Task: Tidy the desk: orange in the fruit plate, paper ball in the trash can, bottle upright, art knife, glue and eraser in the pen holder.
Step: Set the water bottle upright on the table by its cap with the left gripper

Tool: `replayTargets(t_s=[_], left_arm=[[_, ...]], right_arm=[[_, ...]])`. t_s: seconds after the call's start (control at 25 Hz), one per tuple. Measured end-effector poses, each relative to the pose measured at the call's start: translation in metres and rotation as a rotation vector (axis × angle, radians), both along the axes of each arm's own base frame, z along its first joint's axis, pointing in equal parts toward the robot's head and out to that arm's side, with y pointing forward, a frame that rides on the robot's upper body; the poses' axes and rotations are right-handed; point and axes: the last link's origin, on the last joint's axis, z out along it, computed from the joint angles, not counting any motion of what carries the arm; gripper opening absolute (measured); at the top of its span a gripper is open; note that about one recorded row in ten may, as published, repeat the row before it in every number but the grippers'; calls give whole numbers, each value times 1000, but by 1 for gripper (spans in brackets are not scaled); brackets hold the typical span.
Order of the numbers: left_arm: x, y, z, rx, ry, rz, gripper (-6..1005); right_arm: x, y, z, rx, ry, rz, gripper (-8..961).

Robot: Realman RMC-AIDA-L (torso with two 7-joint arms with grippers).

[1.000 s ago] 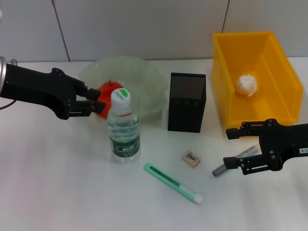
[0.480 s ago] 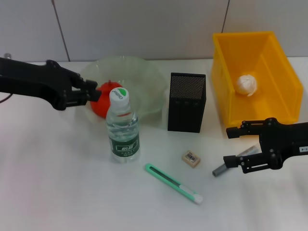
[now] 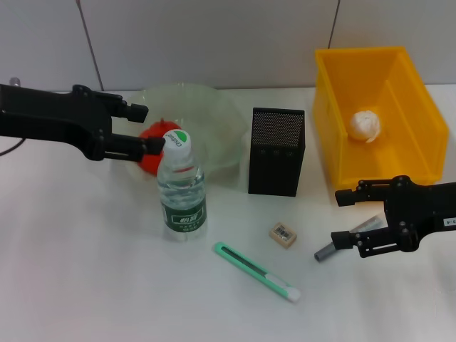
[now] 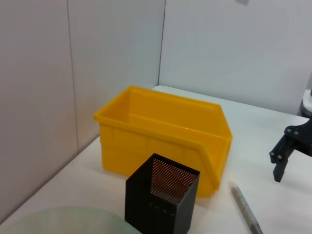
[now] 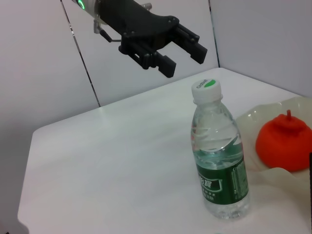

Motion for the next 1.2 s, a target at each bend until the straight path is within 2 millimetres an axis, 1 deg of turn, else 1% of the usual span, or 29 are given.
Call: replayTargets(t_s=[0.12, 0.36, 0.68, 1.2], left_arm=[[0, 2, -7, -14, -2, -3, 661], [2, 6, -22, -27, 21, -17, 816], [5, 11, -39, -22, 58, -26, 812], [6, 16, -51, -23, 82, -31, 746]], right_arm=[[0, 0, 0, -2, 0, 1, 835], [0, -1, 0, -7, 3, 1, 834], [1, -2, 0, -10, 4, -1, 834], [2, -4, -1, -11, 6, -7, 835]])
